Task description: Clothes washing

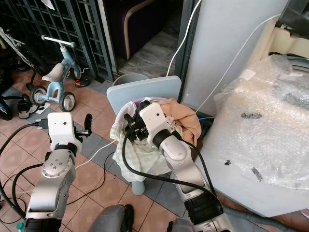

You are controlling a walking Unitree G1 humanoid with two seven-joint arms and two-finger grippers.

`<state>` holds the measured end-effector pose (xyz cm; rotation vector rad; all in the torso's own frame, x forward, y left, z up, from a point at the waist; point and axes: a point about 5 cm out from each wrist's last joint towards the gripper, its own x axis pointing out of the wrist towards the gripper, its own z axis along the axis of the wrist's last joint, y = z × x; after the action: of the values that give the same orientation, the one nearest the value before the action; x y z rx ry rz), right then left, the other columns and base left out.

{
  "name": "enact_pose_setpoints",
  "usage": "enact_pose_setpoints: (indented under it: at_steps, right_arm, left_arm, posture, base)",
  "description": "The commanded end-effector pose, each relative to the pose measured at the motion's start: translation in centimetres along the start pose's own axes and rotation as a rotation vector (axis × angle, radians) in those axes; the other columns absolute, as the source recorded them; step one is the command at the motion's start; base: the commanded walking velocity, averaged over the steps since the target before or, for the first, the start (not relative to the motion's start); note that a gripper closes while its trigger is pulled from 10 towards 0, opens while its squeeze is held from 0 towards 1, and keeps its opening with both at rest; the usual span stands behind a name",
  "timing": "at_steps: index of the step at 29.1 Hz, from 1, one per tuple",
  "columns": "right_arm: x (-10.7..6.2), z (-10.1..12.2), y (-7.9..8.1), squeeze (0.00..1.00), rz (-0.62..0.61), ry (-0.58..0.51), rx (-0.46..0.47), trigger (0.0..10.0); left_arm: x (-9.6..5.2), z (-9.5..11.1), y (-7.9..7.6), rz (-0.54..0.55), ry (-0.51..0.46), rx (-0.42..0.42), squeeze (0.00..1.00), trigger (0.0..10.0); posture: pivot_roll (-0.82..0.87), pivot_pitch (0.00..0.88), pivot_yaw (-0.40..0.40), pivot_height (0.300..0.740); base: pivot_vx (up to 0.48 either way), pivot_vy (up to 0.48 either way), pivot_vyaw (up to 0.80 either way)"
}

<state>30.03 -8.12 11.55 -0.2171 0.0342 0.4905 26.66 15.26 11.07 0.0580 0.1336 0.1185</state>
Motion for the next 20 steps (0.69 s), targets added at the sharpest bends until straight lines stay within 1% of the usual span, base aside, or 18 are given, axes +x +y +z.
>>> enact_pose_setpoints:
  at_steps: [1,5,6,7,8,10,12,13,14,15,16,18,20]
  right_arm:
    - [0.5,-0.6,-0.6,0.00,-0.044,0.065,-0.014,10.0]
    - [0.8,-1.3,-0.7,0.00,-0.040,0.109,-0.021,10.0]
    - [0.9,-1.9,-0.7,0.00,-0.028,0.144,-0.028,10.0]
    - [0.9,-2.0,-0.7,0.00,-0.024,0.154,-0.028,10.0]
    - [1.1,-2.4,-0.8,0.00,-0.013,0.171,-0.054,10.0]
    - [1.2,-2.6,-0.8,0.00,-0.001,0.177,-0.060,10.0]
    - [1.4,-2.8,-0.9,0.00,0.010,0.189,-0.074,10.0]
    - [1.7,-3.0,-1.0,0.00,0.018,0.200,-0.086,10.0]
    - [1.7,-3.0,-1.0,0.00,0.018,0.200,-0.086,10.0]
    - [2.0,-3.2,-1.1,0.00,0.025,0.207,-0.090,10.0]
    - [2.0,-3.2,-1.1,0.00,0.025,0.207,-0.090,10.0]
    - [2.3,-3.2,-1.0,0.00,0.034,0.211,-0.096,10.0]
    - [2.9,-3.4,-0.9,0.00,0.043,0.226,-0.109,10.0]
  left_arm:
    - [-0.3,0.3,0.1,-0.007,-0.004,0.006,0.00,10.0]
    - [-0.7,0.2,0.3,-0.001,0.002,0.005,0.00,10.0]
    - [-1.0,0.2,0.5,0.005,0.007,0.009,0.00,10.0]
    - [-1.1,0.2,0.5,0.007,0.009,0.011,0.00,10.0]
    - [-1.4,0.1,0.8,0.021,0.021,0.019,0.00,10.0]
    - [-1.8,0.0,1.1,0.027,0.026,0.024,0.00,10.0]
    - [-2.7,-0.2,1.7,0.032,0.040,0.040,0.00,10.0]
    - [-3.5,-0.5,2.2,0.038,0.061,0.053,0.00,10.0]
    - [-3.5,-0.5,2.2,0.038,0.061,0.053,0.00,10.0]
    - [-4.0,-0.7,2.6,0.045,0.077,0.056,0.00,10.0]
    - [-4.0,-0.7,2.6,0.045,0.077,0.056,0.00,10.0]
    - [-4.5,-0.7,2.8,0.051,0.083,0.061,0.00,10.0]
    - [-5.1,-0.5,3.1,0.061,0.090,0.069,0.00,10.0]
  posture:
    - [0.07,0.117,0.019,0.740]
    - [0.08,0.131,0.015,0.740]
    - [0.09,0.143,0.013,0.740]
    - [0.09,0.147,0.013,0.740]
    - [0.10,0.156,0.014,0.740]
    - [0.11,0.173,0.015,0.740]
    - [0.13,0.202,0.015,0.740]
    - [0.15,0.219,0.013,0.740]
    - [0.15,0.219,0.013,0.740]
    - [0.16,0.237,0.015,0.740]
    - [0.16,0.237,0.015,0.740]
    - [0.17,0.250,0.014,0.740]
    - [0.19,0.264,0.012,0.740]
  base:
    - [0.000,0.000,0.00]
    - [0.000,0.000,0.00]
    - [0.000,0.000,0.00]
    - [0.000,0.000,0.00]
    - [0.000,0.000,0.00]
    - [0.000,0.000,0.00]
    - [0.000,0.000,0.00]
    - [0.000,0.000,0.00]
    - [0.000,0.000,0.00]
    - [0.000,0.000,0.00]
    - [0.000,0.000,0.00]
    - [0.000,0.000,0.00]
    - [0.000,0.000,0.00]
